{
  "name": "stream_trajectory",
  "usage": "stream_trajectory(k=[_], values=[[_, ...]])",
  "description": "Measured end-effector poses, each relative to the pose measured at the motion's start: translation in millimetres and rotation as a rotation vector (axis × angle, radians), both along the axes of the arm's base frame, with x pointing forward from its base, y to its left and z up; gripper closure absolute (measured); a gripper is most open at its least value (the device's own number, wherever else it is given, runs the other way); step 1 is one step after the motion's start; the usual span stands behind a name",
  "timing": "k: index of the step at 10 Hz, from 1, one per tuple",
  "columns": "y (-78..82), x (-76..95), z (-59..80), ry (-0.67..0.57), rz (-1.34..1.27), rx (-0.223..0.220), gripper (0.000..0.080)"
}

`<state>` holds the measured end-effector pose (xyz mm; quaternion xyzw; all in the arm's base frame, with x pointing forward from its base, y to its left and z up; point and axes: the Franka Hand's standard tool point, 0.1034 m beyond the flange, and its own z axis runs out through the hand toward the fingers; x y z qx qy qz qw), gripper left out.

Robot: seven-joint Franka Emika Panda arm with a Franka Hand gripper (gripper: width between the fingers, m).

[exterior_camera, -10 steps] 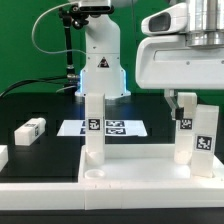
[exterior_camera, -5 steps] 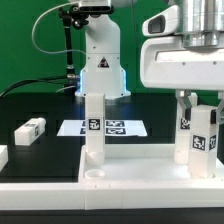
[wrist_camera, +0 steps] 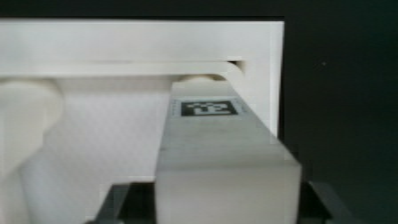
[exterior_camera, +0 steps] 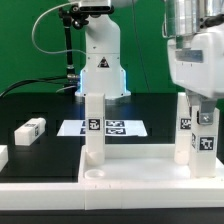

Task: Assemble desk

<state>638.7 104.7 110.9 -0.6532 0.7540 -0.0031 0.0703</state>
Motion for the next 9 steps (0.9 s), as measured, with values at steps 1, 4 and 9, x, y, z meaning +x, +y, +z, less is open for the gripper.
stream_trajectory(k=[1,4,9], values=[[2.7,0.4,-0.1,0.002,-0.127,0.013,0.0511],[7.2,0.6,0.3,-0.002,-0.296,0.038,0.0509],[8.8,0.0,-1.7,-0.031,0.167,-0.028,0.0176]])
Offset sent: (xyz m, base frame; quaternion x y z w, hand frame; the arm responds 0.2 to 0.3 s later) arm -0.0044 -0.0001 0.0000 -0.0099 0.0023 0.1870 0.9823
